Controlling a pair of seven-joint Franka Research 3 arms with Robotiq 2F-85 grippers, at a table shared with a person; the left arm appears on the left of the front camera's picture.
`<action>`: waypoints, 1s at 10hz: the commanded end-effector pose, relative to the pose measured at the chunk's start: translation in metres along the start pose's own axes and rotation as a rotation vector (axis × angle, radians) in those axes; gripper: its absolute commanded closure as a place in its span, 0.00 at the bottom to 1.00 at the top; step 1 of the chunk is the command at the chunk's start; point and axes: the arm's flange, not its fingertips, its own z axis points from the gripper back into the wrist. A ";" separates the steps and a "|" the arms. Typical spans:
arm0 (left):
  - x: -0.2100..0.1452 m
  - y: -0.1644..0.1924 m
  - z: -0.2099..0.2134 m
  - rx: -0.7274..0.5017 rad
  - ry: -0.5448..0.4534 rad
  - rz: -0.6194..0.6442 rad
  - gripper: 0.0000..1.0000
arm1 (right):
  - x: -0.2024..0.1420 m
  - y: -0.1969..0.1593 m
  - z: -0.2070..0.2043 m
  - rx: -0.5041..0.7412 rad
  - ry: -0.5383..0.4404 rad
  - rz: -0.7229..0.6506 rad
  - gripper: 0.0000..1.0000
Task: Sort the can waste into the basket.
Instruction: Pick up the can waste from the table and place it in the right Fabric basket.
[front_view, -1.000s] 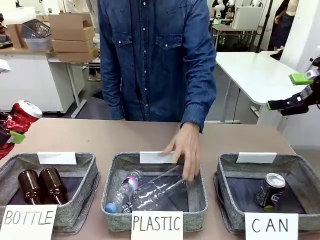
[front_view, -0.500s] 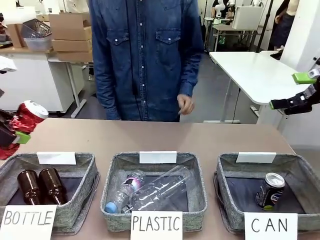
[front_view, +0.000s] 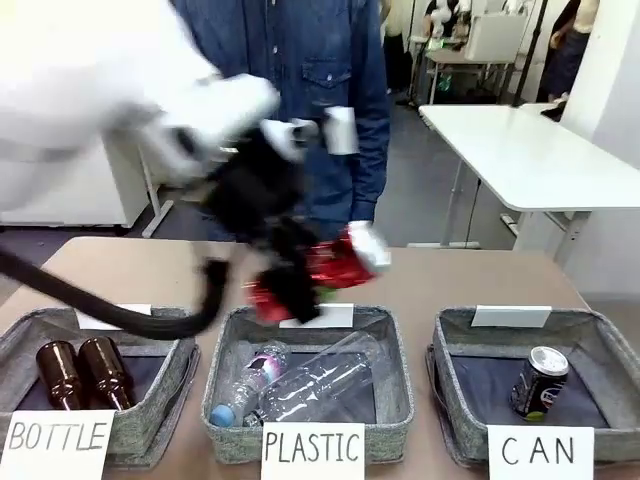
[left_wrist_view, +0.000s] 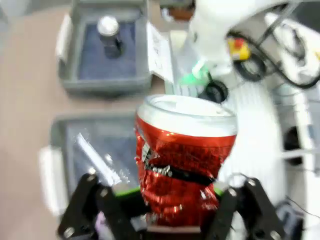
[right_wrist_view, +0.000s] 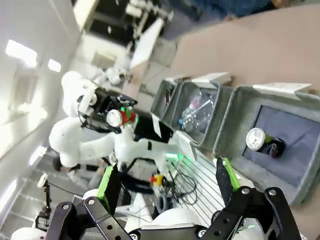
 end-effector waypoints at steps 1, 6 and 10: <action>0.064 0.062 -0.043 0.052 0.059 -0.121 0.96 | 0.021 0.006 -0.028 -0.010 0.073 0.002 0.00; 0.145 0.106 -0.198 -0.050 0.082 -0.093 0.96 | 0.021 0.006 -0.028 -0.010 0.073 0.002 0.00; 0.132 0.115 -0.228 0.030 0.164 -0.058 0.96 | 0.021 0.006 -0.028 -0.010 0.073 0.002 0.00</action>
